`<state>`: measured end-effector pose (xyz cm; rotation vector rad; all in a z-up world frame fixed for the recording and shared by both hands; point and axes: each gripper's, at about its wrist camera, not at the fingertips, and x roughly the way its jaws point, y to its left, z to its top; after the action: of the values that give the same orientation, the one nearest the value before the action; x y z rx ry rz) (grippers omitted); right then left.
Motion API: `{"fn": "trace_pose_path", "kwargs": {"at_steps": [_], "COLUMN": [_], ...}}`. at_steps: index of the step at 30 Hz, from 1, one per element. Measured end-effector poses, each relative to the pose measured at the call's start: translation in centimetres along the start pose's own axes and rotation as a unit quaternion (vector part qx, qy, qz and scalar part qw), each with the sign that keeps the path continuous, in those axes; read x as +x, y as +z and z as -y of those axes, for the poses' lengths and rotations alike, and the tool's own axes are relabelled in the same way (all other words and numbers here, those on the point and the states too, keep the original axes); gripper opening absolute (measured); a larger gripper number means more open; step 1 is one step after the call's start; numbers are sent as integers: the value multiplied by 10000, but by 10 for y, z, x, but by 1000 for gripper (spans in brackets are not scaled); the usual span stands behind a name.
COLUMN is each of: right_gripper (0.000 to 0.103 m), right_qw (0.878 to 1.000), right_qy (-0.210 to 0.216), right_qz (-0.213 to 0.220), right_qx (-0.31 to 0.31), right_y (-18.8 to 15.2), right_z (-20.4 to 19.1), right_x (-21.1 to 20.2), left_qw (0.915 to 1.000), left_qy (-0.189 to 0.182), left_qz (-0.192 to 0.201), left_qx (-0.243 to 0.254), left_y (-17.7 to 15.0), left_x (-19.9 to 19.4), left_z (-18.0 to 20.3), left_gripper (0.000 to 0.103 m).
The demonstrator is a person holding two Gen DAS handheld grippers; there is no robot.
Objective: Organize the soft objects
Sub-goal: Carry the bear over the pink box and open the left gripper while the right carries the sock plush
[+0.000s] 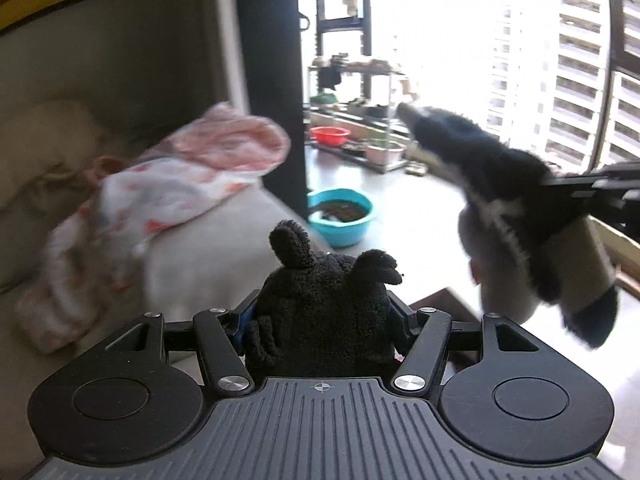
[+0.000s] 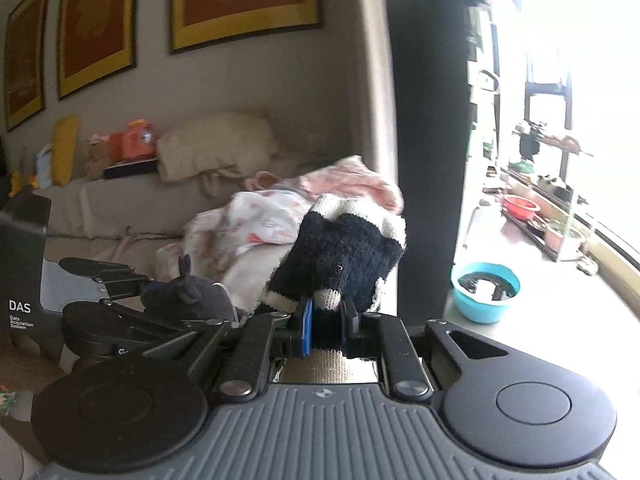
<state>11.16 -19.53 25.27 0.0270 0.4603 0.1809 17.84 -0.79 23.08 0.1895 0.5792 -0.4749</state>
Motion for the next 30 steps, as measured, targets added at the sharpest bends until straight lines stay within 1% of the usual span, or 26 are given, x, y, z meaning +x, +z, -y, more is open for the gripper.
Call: {"fn": "trace_pose_path", "kwargs": {"at_steps": [2, 3, 6, 8, 11, 14, 15, 16, 18, 20, 21, 22, 23, 25, 27, 30], "right_gripper": [13, 13, 13, 13, 13, 13, 13, 13, 13, 13, 13, 13, 13, 13, 13, 13], "right_qw": [9999, 9998, 9994, 9990, 9980, 9975, 9974, 9971, 9962, 9952, 9948, 9946, 9947, 9950, 9945, 9902], "right_qy": [-80, -112, -198, -255, -356, -434, -443, -436, -403, -365, -362, -372, -387, -366, -199, 172], "right_qz": [-23, -36, -74, -86, -126, -202, -243, -297, -410, -508, -546, -557, -548, -510, -531, -679], "right_qx": [88, 136, 265, 365, 502, 526, 520, 545, 654, 755, 781, 788, 783, 773, 884, 1209], "right_y": [-8, -11, -21, -27, -38, -52, -58, -63, -71, -78, -80, -81, -82, -81, -76, -66], "right_z": [16, 25, 47, 59, 76, 88, 91, 94, 98, 102, 104, 105, 105, 104, 103, 98], "right_x": [-2, -3, -3, -4, -2, 4, 7, 11, 19, 26, 29, 30, 31, 30, 30, 37], "left_qw": [9996, 9986, 9924, 9882, 9830, 9709, 9676, 9662, 9643, 9582, 9562, 9560, 9577, 9639, 9727, 9829], "left_qy": [-262, -477, -1056, -1304, -1423, -1596, -1604, -1585, -1638, -1951, -2034, -2061, -2044, -1900, -1642, -1211], "left_qz": [-29, -85, -295, -445, -761, -1424, -1589, -1671, -1644, -1367, -1227, -1102, -964, -838, -690, -453], "left_qx": [-87, -208, -554, -674, -876, -1079, -1126, -1157, -1279, -1586, -1710, -1774, -1784, -1667, -1487, -1310], "left_y": [6, 8, 10, 8, -1, -21, -29, -34, -43, -47, -47, -49, -49, -50, -56, -66], "left_x": [10, 17, 38, 55, 85, 124, 134, 142, 153, 149, 145, 136, 129, 115, 99, 78], "left_z": [16, 23, 43, 55, 60, 65, 67, 66, 66, 62, 57, 57, 53, 49, 40, 26], "left_gripper": [67, 67, 67, 67, 69, 69, 68, 68, 66, 65, 65, 65, 66, 66, 65, 65]}}
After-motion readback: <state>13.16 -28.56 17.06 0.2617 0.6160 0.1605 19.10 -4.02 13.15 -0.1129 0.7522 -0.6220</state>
